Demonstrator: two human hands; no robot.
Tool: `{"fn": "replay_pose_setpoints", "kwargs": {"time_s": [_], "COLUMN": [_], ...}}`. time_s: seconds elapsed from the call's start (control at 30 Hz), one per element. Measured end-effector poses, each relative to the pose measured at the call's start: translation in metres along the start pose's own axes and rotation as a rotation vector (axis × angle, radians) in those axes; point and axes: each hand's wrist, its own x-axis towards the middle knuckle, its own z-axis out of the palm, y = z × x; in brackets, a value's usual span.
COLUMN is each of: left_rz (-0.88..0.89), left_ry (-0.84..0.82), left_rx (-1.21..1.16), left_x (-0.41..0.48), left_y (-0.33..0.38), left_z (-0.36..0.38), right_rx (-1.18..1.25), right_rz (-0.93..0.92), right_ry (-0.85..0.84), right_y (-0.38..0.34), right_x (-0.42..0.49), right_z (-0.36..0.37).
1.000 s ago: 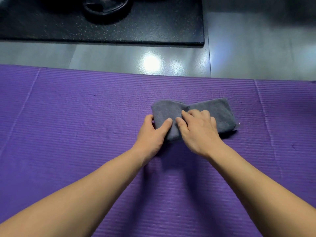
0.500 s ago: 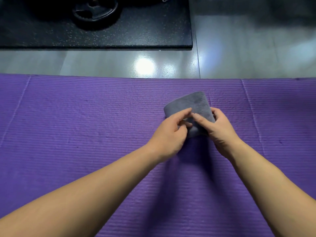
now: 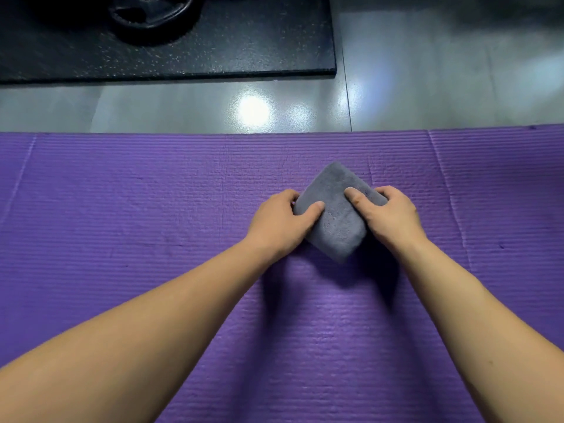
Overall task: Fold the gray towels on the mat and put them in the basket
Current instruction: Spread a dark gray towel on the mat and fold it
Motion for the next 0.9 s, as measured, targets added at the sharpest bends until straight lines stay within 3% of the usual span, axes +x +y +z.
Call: {"fn": "replay_pose_setpoints", "kwargs": {"time_s": [0.23,0.4,0.63,0.77,0.9], "left_rz": [-0.168,-0.264,-0.355,-0.386,-0.412], "left_ry": [-0.01,-0.064,-0.125,-0.129,-0.255], "left_rx": [-0.092,-0.187,-0.388,-0.487,-0.621], "left_x": [-0.022,-0.006,0.0,-0.006,-0.014], "left_y": [0.006,0.018,0.011,0.001,-0.006], "left_z": [0.015,0.004,0.002,0.007,-0.002], "right_rx": [0.127,0.502,0.485,0.623,0.603], "right_rz": [0.121,0.268,0.141,0.081,-0.011], "right_ry": [0.07,-0.166,-0.133,-0.196,-0.241], "right_y": [0.002,0.007,0.002,-0.004,-0.013], "right_x": [-0.01,-0.018,-0.031,-0.044,-0.055], "right_z": [0.006,0.004,0.007,0.01,0.011]}}
